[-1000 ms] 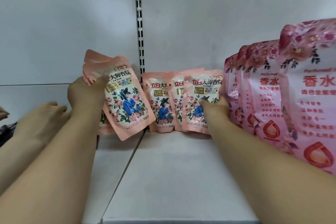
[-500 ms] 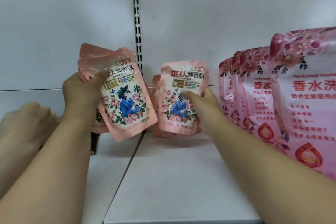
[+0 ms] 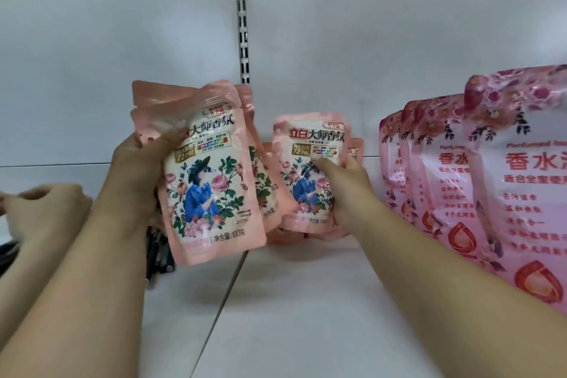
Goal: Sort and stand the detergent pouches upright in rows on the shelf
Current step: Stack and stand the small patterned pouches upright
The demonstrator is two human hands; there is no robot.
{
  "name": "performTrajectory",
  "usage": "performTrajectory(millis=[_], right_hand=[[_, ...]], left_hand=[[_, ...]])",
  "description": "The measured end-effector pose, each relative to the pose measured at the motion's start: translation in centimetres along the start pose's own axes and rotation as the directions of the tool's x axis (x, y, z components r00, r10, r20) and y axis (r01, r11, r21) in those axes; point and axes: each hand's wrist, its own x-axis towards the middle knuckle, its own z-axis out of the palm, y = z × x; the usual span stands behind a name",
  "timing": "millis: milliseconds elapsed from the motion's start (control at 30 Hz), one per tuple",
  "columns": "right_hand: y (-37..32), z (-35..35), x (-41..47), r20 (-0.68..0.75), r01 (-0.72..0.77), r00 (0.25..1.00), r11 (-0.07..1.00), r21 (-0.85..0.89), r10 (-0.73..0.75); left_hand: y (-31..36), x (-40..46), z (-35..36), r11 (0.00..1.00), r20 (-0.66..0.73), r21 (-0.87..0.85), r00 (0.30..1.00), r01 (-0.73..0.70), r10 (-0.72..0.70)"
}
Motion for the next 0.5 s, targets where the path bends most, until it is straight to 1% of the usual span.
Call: performTrajectory(millis=[67,133,167,267,300,367,400,433,500], right_hand=[[-0.3,0.2,-0.1,0.041,-0.018,0.999,0.999,-0.030,0.019],[-0.2,-0.1,0.0,0.035,-0.067,0.997,0.997,-0.047,0.069],[-0.3,-0.4,-0.1,0.035,-0.088,0.995,0.995,-0.048,0.090],[-0.4,-0.6,-1.3,0.056,-0.126,0.990,0.987,-0.098,0.132],[-0.6,-0.7,-1.6,0.051,-0.108,0.992,0.987,-0.119,0.115],[-1.5,-1.0,-2.2,-0.047,0.009,0.999,0.994,-0.105,-0.014],[-2.4,-1.2,-2.5,-0.118,0.083,0.989,0.994,-0.072,-0.091],[-3.5,-1.4,-2.8,-0.175,0.161,0.969,0.984,-0.071,-0.172],[-6.0,-1.7,-3.6,-0.210,0.306,0.924,0.948,-0.089,-0.318]], left_hand=[[-0.6,-0.2,0.5,0.996,0.094,0.027,0.992,0.085,-0.087],[-1.7,-0.5,1.4,0.981,0.184,0.029,0.964,0.191,-0.194],[-2.3,-0.5,1.7,0.972,0.206,0.050,0.950,0.232,-0.237],[-3.8,-0.2,2.0,0.947,0.189,0.122,0.930,0.296,-0.315],[-4.2,0.0,2.0,0.942,0.171,0.130,0.929,0.308,-0.328],[-4.7,0.2,2.2,0.941,0.138,0.143,0.936,0.305,-0.325],[-4.7,0.2,2.4,0.945,0.124,0.155,0.943,0.289,-0.308],[-4.7,0.1,2.6,0.948,0.112,0.168,0.950,0.271,-0.291],[-4.6,0.1,2.9,0.949,0.092,0.194,0.958,0.250,-0.271]])
